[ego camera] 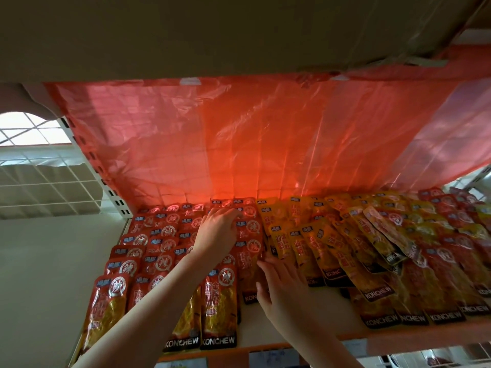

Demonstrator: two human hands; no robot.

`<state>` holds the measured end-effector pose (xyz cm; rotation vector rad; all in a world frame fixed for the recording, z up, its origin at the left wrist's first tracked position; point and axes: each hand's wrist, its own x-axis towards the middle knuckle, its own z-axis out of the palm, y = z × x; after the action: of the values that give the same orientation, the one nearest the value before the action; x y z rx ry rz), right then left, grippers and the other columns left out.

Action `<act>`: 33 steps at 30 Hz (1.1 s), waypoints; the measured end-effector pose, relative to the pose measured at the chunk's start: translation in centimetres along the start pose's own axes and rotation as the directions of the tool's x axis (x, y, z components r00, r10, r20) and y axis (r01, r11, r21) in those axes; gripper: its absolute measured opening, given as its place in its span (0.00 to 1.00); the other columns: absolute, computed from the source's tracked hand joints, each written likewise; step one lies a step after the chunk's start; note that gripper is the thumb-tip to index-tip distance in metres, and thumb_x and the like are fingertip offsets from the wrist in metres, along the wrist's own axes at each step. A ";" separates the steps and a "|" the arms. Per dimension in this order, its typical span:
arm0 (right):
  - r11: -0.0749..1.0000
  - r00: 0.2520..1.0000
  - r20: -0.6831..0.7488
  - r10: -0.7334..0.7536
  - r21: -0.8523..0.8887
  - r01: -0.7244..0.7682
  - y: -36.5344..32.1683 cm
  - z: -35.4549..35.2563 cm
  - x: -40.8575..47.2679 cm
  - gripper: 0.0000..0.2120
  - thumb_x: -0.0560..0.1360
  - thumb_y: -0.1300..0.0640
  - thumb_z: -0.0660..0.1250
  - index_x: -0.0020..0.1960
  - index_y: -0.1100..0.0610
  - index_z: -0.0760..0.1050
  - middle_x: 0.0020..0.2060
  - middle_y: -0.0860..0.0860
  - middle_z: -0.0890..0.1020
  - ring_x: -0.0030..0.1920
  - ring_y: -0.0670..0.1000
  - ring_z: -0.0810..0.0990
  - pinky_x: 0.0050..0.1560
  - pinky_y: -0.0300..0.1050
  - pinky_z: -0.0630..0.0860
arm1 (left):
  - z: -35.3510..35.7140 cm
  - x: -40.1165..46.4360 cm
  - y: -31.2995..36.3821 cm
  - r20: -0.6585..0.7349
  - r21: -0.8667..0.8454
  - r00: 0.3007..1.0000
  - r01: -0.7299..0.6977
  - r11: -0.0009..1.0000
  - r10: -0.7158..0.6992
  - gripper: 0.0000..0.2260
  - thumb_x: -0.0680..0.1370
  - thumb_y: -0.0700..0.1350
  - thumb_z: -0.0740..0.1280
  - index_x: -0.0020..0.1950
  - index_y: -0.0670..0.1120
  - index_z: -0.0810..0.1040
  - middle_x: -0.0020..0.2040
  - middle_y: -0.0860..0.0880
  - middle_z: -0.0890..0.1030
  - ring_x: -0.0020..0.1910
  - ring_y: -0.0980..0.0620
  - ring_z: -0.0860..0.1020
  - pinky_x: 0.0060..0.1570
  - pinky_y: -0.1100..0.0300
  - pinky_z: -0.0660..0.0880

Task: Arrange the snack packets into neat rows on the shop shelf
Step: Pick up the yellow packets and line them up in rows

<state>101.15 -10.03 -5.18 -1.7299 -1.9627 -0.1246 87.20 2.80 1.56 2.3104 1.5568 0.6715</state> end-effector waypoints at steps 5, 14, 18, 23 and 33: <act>1.000 1.000 -0.003 0.010 0.008 -0.010 -0.2 0.2 0.1 0.19 0.66 0.52 0.73 0.55 0.56 0.76 0.50 0.49 0.79 0.50 0.50 0.79 0.48 0.46 0.79 | 0.0 -0.2 1.0 -0.045 -0.006 0.998 -0.046 0.999 0.046 0.14 0.76 0.36 0.62 0.60 0.48 0.78 0.60 0.50 0.78 0.61 0.49 0.72 0.61 0.52 0.70; 0.986 0.976 -0.158 0.147 -0.057 -0.158 2.2 -4.5 2.8 0.13 0.73 0.51 0.60 0.49 0.57 0.79 0.46 0.53 0.81 0.47 0.54 0.79 0.44 0.49 0.78 | 1.8 -2.2 5.4 0.072 -0.189 0.996 -0.029 0.982 0.044 0.17 0.77 0.35 0.60 0.64 0.47 0.73 0.59 0.48 0.77 0.55 0.51 0.77 0.54 0.55 0.76; 0.959 0.976 -0.105 0.190 -0.192 -0.208 4.8 -6.1 2.6 0.18 0.62 0.62 0.78 0.50 0.55 0.80 0.49 0.51 0.80 0.49 0.53 0.78 0.48 0.46 0.75 | 3.0 -3.4 8.0 0.233 -0.285 0.970 0.136 0.949 -0.069 0.22 0.76 0.32 0.58 0.70 0.44 0.65 0.63 0.46 0.73 0.60 0.51 0.72 0.57 0.63 0.68; 0.961 0.990 -0.047 0.129 -0.241 -0.137 6.3 -5.2 1.8 0.16 0.68 0.53 0.74 0.55 0.53 0.78 0.53 0.51 0.79 0.53 0.54 0.79 0.50 0.49 0.77 | 4.8 -3.9 9.2 0.285 -0.330 0.945 0.254 0.909 -0.160 0.19 0.77 0.35 0.58 0.68 0.43 0.63 0.63 0.45 0.70 0.60 0.48 0.69 0.54 0.64 0.65; 0.971 0.990 0.023 0.140 -0.197 -0.132 7.4 -3.9 0.7 0.27 0.61 0.42 0.75 0.56 0.51 0.77 0.57 0.50 0.78 0.59 0.52 0.73 0.52 0.53 0.76 | 5.9 -4.3 10.5 0.175 -0.550 0.920 0.387 0.740 -0.351 0.18 0.77 0.35 0.59 0.66 0.46 0.67 0.57 0.52 0.71 0.60 0.52 0.70 0.61 0.54 0.72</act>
<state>109.36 -9.62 -3.48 -1.9997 -1.9041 -0.2449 97.28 -5.02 0.46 1.5054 1.4610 0.8167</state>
